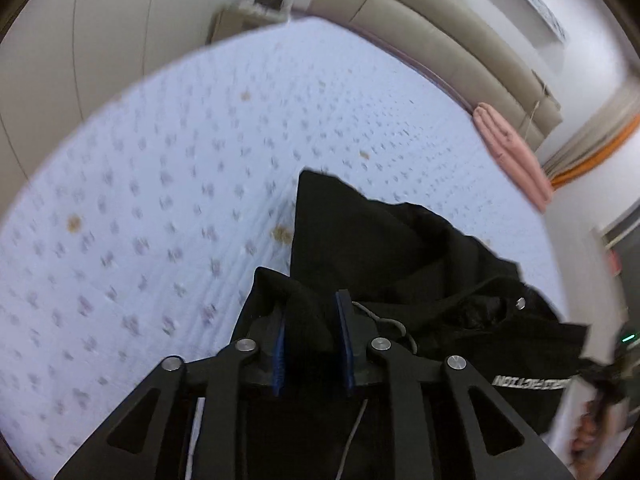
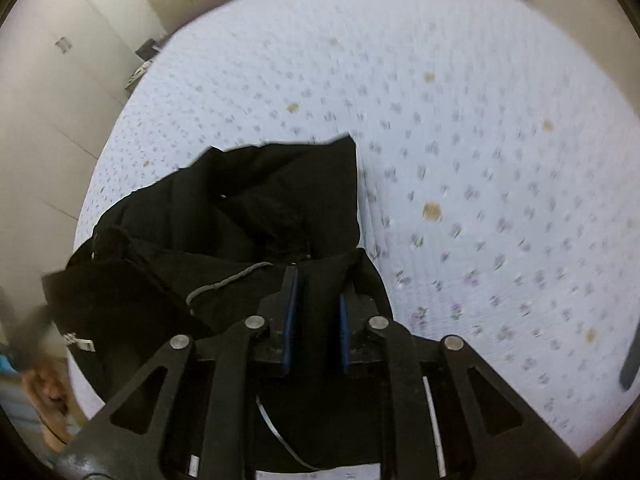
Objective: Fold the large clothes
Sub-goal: 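Flip the hanging jacket over with both grippers and lay it back side up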
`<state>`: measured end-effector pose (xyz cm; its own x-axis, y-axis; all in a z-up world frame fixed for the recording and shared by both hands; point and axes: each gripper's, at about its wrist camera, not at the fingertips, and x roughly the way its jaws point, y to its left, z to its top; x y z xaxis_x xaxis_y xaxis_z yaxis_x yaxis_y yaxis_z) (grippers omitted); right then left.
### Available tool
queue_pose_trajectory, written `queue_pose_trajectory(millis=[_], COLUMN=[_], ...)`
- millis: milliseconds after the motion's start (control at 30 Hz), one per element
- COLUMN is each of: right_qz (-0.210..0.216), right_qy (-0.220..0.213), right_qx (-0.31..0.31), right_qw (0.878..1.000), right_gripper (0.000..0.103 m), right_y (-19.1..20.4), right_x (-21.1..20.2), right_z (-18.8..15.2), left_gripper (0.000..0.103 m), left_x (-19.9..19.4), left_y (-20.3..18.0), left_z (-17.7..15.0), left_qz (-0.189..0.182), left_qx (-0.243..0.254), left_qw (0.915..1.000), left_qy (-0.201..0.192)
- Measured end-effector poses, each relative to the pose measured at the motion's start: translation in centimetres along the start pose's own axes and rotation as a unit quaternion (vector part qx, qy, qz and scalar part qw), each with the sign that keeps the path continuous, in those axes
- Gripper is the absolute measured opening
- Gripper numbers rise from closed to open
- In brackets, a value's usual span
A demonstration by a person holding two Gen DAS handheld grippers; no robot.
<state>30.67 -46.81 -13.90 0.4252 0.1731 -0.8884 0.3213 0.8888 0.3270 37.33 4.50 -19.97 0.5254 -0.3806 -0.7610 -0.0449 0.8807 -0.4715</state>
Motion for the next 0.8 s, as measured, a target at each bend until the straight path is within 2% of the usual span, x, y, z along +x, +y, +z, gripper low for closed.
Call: queue_pose_trajectory(millis=[33, 67, 100, 167, 233, 300, 367, 400, 500, 567, 733, 800], right_qz=[0.018, 0.034, 0.032, 0.028, 0.018, 0.002, -0.010, -0.014, -0.004, 0.005, 0.013, 0.029], right_qy=[0.002, -0.003, -0.014, -0.044, -0.060, -0.065, -0.067, -0.068, -0.070, -0.075, -0.087, -0.078], right_qx=[0.012, 0.023, 0.029, 0.031, 0.014, -0.014, -0.046, -0.061, -0.089, -0.109, -0.192, -0.217], right_qw=[1.000, 0.999, 0.999, 0.998, 0.998, 0.998, 0.997, 0.996, 0.994, 0.991, 0.977, 0.973], right_gripper=[0.021, 0.030, 0.052, 0.072, 0.071, 0.072, 0.072, 0.073, 0.075, 0.076, 0.081, 0.082], right_y=[-0.8, -1.7, -2.5, -3.8, -4.1, -3.3, -2.2, -1.6, -0.4, 0.3, 1.9, 1.8], right_x=[-0.6, -1.5, -2.8, -5.4, -7.9, -9.1, -9.4, -9.2, -7.6, -6.2, -1.4, 0.7], right_z=[0.0, -0.1, -0.2, -0.4, -0.9, -1.5, -2.3, -2.8, -3.2, -3.1, -1.8, -1.2], left_gripper=[0.027, 0.028, 0.030, 0.033, 0.036, 0.057, 0.069, 0.071, 0.074, 0.075, 0.075, 0.075], left_x=[-0.5, -1.6, -2.3, -5.6, -8.1, -10.3, -11.8, -12.2, -12.0, -10.5, -5.0, -2.5], left_y=[1.3, 2.6, 3.3, 5.6, 6.1, 5.9, 5.0, 4.4, 2.2, 0.3, -0.7, -0.5], left_z=[0.2, 0.4, 0.8, 1.6, 2.0, 1.7, 1.0, 0.5, -0.8, -1.3, -0.4, 0.0], left_qz=[-0.030, -0.050, -0.057, -0.048, -0.036, -0.014, -0.004, -0.004, -0.014, -0.007, 0.006, -0.012], left_qx=[-0.022, -0.042, -0.053, -0.073, -0.055, -0.021, 0.018, 0.034, 0.084, 0.123, 0.156, 0.160], left_qw=[0.9993, 0.9979, 0.9970, 0.9959, 0.9970, 0.9983, 0.9979, 0.9974, 0.9950, 0.9914, 0.9870, 0.9868], left_qy=[0.007, 0.004, 0.000, -0.026, -0.042, -0.053, -0.062, -0.063, -0.051, -0.045, -0.037, -0.021])
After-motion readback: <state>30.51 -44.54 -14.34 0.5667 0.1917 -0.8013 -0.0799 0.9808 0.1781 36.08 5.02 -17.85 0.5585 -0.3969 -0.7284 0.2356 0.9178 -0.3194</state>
